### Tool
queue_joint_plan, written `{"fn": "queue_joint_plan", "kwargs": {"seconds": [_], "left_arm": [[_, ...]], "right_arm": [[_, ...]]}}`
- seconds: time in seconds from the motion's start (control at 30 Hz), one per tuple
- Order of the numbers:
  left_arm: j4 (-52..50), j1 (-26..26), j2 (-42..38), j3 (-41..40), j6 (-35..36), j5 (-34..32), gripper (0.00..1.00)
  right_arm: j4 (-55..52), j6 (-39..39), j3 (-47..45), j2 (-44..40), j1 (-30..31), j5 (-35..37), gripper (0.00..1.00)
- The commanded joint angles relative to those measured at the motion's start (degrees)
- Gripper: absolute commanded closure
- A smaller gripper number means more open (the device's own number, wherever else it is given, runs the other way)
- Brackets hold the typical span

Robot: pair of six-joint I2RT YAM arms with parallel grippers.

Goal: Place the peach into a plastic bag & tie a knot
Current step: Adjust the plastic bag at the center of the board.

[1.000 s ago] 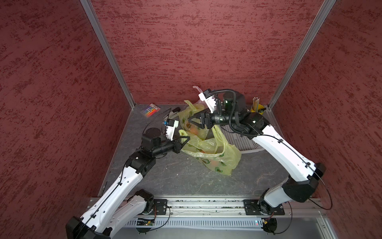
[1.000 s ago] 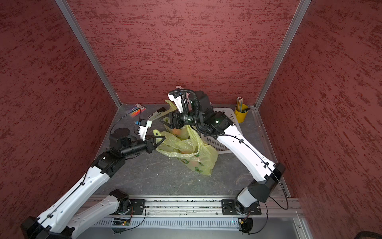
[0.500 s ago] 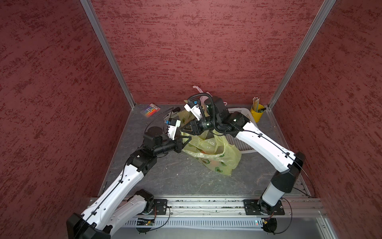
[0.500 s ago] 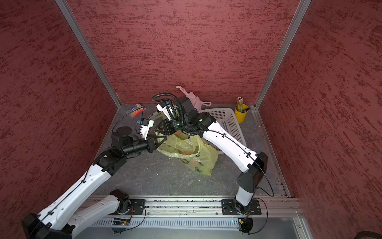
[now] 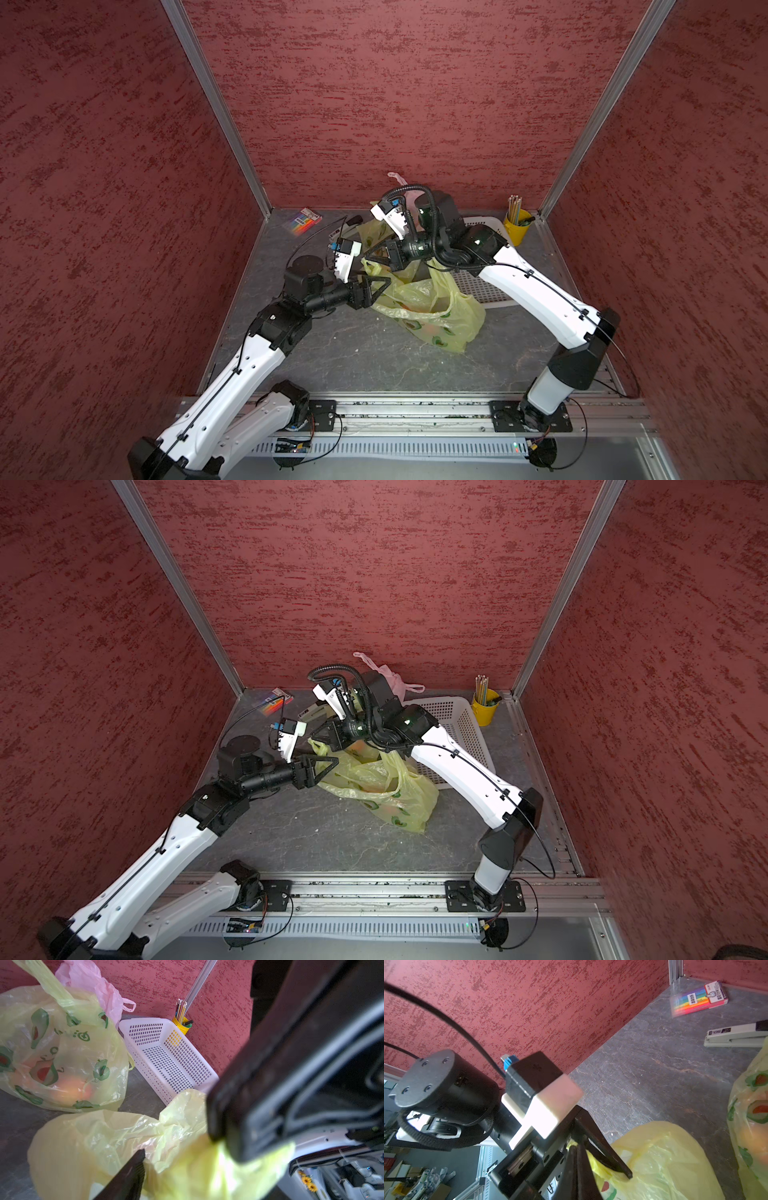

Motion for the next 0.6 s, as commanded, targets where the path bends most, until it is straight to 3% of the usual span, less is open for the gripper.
{"fn": "queue_joint_plan", "kwargs": {"seconds": [0.0,0.33,0.4,0.57], "left_arm": [[-5.35,-0.07,-3.16,2.41,4.23,-2.27,0.17],[-9.75,1.64,-2.70,10.19,15.26,-3.20,0.06],[-9.27,2.19,-1.46,10.98,16.18,-2.66,0.01],[-4.34,5.43,1.55,10.65,15.03,2.55,0.01]], "right_arm": [[2.53,-0.25,2.97,-2.26,0.31,-1.21,1.00],[-1.91,-1.39,9.78,0.95,0.29,-4.12,1.00],[-2.13,-1.31,10.25,1.17,0.26,-4.19,1.00],[-2.30,-1.33,10.31,1.33,0.28,-4.25,1.00]]}}
